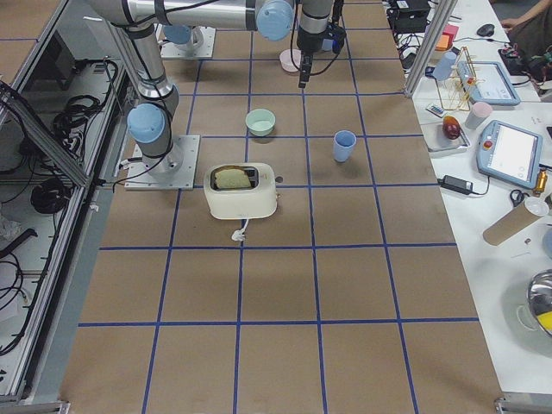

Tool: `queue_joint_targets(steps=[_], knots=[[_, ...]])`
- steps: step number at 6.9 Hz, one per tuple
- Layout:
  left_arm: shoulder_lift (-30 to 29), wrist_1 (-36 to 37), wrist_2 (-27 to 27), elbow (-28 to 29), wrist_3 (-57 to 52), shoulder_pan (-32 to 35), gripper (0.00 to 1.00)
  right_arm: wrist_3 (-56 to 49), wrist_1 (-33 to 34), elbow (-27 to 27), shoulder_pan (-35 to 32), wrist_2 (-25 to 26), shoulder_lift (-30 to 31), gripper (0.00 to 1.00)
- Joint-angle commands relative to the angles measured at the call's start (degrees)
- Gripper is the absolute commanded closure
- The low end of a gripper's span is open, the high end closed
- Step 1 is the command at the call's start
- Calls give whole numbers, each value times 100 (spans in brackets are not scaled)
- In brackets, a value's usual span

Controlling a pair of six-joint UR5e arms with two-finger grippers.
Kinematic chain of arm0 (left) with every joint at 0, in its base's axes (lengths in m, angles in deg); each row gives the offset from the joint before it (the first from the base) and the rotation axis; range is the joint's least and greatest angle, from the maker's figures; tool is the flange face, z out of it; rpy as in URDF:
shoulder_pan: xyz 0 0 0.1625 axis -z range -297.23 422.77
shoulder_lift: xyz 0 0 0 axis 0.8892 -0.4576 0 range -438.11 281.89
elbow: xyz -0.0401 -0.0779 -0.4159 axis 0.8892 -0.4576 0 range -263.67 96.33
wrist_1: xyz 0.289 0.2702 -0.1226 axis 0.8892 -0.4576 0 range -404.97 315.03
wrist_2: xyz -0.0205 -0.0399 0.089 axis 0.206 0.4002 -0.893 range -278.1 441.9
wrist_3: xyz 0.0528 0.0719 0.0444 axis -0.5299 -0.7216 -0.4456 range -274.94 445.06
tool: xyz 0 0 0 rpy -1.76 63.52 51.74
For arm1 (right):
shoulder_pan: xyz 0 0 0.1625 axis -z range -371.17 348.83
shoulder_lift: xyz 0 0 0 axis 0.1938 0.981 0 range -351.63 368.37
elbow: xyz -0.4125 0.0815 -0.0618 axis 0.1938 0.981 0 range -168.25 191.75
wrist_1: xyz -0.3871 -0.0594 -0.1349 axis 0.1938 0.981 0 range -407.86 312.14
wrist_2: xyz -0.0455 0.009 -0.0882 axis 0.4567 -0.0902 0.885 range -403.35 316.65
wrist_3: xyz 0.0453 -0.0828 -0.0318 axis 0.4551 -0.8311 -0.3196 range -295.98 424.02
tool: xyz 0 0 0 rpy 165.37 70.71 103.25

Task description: Stack blue cups with both arms

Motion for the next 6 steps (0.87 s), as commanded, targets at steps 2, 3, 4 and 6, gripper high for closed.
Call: queue_joint_targets(steps=[2, 3, 4, 6], knots=[[-217, -6, -18, -236, 6, -97, 35, 16, 10, -4, 3, 41, -33, 0], [-252, -6, -9, -210, -2, -106, 74, 7, 36, -13, 29, 41, -103, 0], [-279, -6, -18, -157, 15, -97, 100, 7, 115, -4, 38, 32, -191, 0], [-192, 3, 9, -87, 320, 68, 100, -2, 455, -4, 73, 32, -253, 0]])
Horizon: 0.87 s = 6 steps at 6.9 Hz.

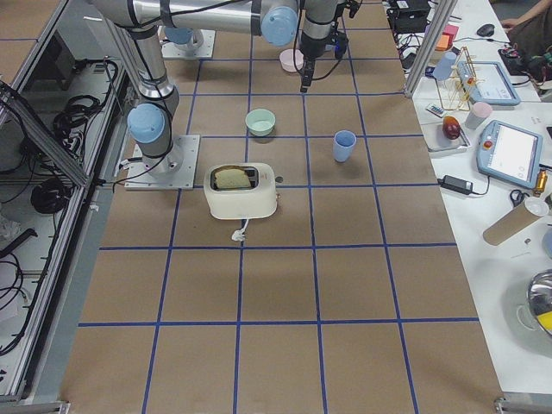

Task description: Stack blue cups with both arms

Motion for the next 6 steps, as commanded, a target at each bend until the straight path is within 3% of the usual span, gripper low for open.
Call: queue_joint_targets(steps=[1, 3, 5, 6], knots=[[65, -6, 30, 291, 896, 431, 100, -16, 436, 24, 17, 11, -142, 0], [-13, -295, 65, 854, 2181, 1448, 100, -16, 1179, 42, 43, 248, -545, 0], [-83, -218, 48, 821, 2922, 2495, 100, -556, 2147, 103, 576, 196, -1238, 0], [-154, -217, 13, 778, 2959, 2630, 100, -1074, 2438, 103, 858, 153, -1477, 0]])
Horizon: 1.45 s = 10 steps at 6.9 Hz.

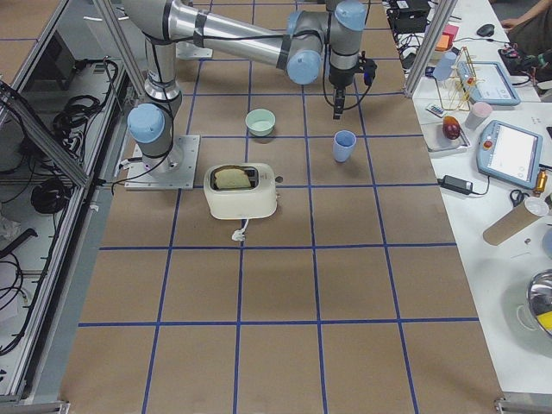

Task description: Stack blue cups with both arms

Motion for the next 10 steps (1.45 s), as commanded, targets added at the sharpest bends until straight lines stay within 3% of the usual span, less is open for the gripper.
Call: queue_joint_targets(steps=[1, 2, 4, 5, 7, 8, 9, 10], knots=[[-126, 21, -22, -130, 137, 335, 88, -578, 528, 20, 421, -43, -581, 0], [-153, 99, -48, -192, 58, 326, 1, -604, 756, 28, 430, -60, -845, 0], [-102, 100, -40, -36, 119, 239, 0, -587, 680, -7, 430, -69, -935, 0], [204, -92, -22, 209, 84, -75, 0, -604, 505, -7, 430, -69, -944, 0], [811, -2428, 266, 1305, 31, -752, 0, -613, 302, -25, 430, -78, -1058, 0], [1231, -3397, 189, 1389, 31, -937, 0, -613, 310, -33, 430, -87, -1093, 0], [1636, -3807, 154, 1276, 31, -1157, 0, -613, 345, -24, 430, -530, -1094, 28], [2075, -3837, 145, 858, 57, -1211, 0, -622, 362, -42, 430, -657, -1102, 65]])
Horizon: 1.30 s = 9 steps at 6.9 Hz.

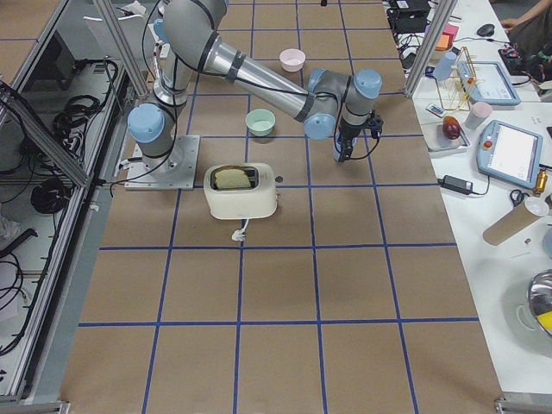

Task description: Stack blue cups with both arms

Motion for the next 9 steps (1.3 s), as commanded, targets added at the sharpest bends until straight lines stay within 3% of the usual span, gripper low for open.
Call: queue_joint_targets(steps=[1, 3, 4, 5, 7, 8, 9], knots=[[946, -179, -10, -961, 37, -227, 0, -7, 29, -10, 0, -182, -14, 81], [1580, 1447, -290, -2375, -24, -386, 0, -7, -23, 24, 0, -146, -14, 100], [1862, 1831, -578, -2783, -372, -412, 0, 2, -67, 51, 0, -146, 47, 100], [1969, 1843, -781, -2856, -819, -473, 0, 89, -207, 173, -8, -155, 117, 100], [1874, 1852, -670, -2761, -903, -596, 0, 448, -1537, 865, -244, -234, 301, 100], [1865, 1843, -260, -2769, -903, -719, 11, 763, -1918, 1086, -507, -242, 406, 100], [1900, 1843, -282, -2786, -903, -746, 3, 1306, -2018, 1166, -901, -251, 529, 100]])
